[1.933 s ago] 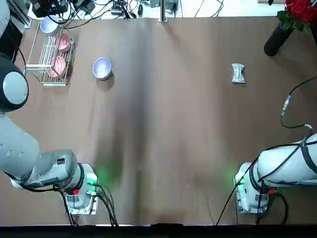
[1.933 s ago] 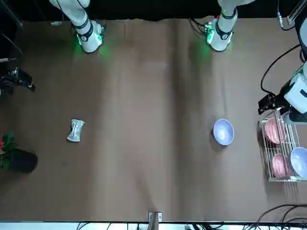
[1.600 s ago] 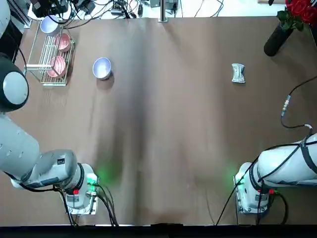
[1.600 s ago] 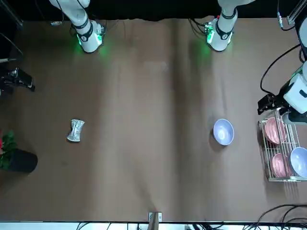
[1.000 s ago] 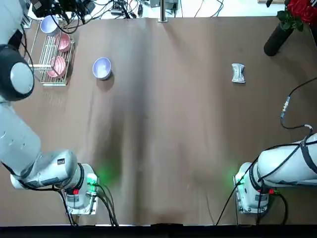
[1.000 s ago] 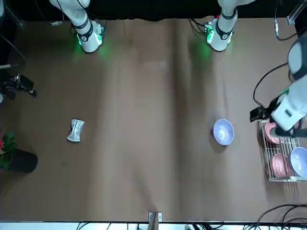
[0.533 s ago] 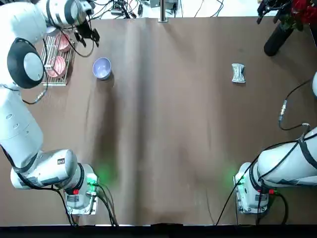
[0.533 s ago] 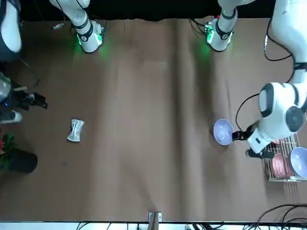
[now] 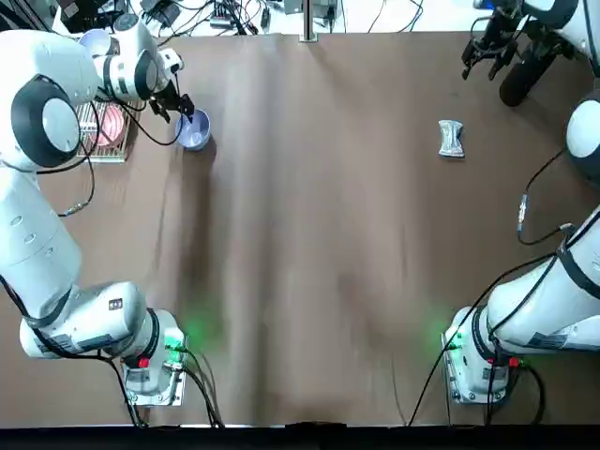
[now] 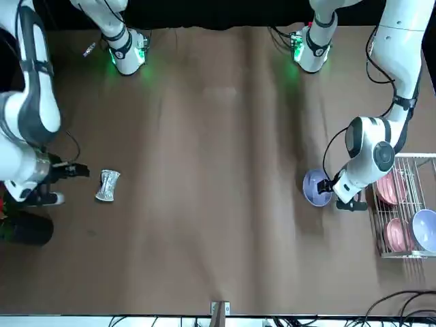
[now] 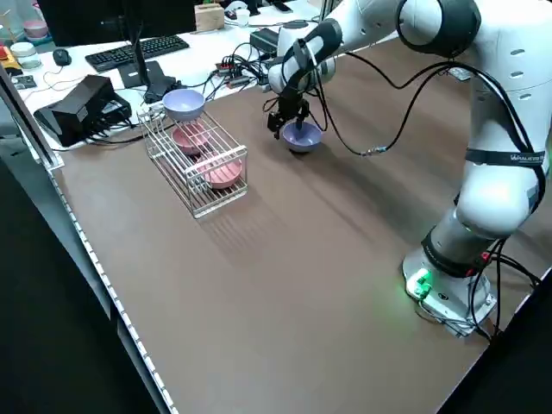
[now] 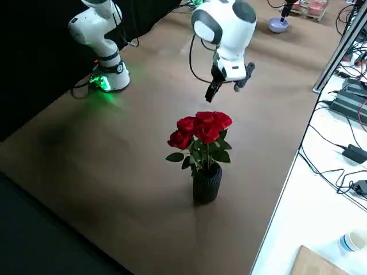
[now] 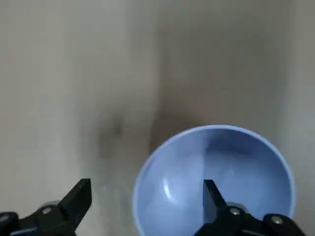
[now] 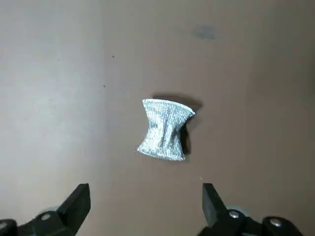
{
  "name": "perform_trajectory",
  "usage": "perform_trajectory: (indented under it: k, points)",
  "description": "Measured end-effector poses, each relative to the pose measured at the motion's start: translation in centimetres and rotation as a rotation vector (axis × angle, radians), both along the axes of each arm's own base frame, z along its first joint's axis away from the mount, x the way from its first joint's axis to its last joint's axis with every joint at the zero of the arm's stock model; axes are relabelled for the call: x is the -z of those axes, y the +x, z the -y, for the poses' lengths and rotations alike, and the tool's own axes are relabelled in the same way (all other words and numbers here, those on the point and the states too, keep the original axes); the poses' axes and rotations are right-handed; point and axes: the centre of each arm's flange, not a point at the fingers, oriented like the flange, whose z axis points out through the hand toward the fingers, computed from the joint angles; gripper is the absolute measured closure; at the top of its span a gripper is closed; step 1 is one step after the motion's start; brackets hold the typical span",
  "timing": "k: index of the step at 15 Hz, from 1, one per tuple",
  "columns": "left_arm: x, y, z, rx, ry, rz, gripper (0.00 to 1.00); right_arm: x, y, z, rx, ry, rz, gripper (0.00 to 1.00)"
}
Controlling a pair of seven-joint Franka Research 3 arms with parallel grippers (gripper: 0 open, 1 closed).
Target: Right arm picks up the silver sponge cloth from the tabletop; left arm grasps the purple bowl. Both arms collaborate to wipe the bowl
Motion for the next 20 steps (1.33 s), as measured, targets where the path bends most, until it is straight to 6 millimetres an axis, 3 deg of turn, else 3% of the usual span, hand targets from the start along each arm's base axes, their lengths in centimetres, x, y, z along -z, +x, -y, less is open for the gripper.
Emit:
perform_trajectory:
  k: [3, 9, 10, 12, 19, 20]
  points:
    - [-0.1, 0.0, -1.0, -0.008, 0.007, 0.002, 0.02, 3.8, -0.3, -0.2, 0.013, 0.021, -0.04, 0.0]
    - [0.8, -0.7, -0.7, -0.003, 0.005, -0.019, 0.08, 9.7, -0.3, 0.1, 0.054, 0.031, -0.116, 0.01]
    - [1.1, -0.9, -0.7, -0.002, 0.004, -0.024, 0.27, 11.6, -0.2, 0.2, 0.077, 0.025, -0.127, 0.01]
    - [1.3, -0.9, -0.6, -0.002, 0.003, -0.026, 0.31, 13.4, -0.3, 0.4, 0.109, 0.016, -0.143, 0.02]
    - [1.4, -1.1, -0.6, -0.015, 0.002, -0.03, 0.95, 16.7, -0.4, 1.3, 0.152, 0.007, -0.16, 0.19]
    - [1.1, -1.0, -0.5, -0.02, 0.002, -0.025, 0.95, 17.2, -0.4, 1.3, 0.153, 0.007, -0.161, 0.22]
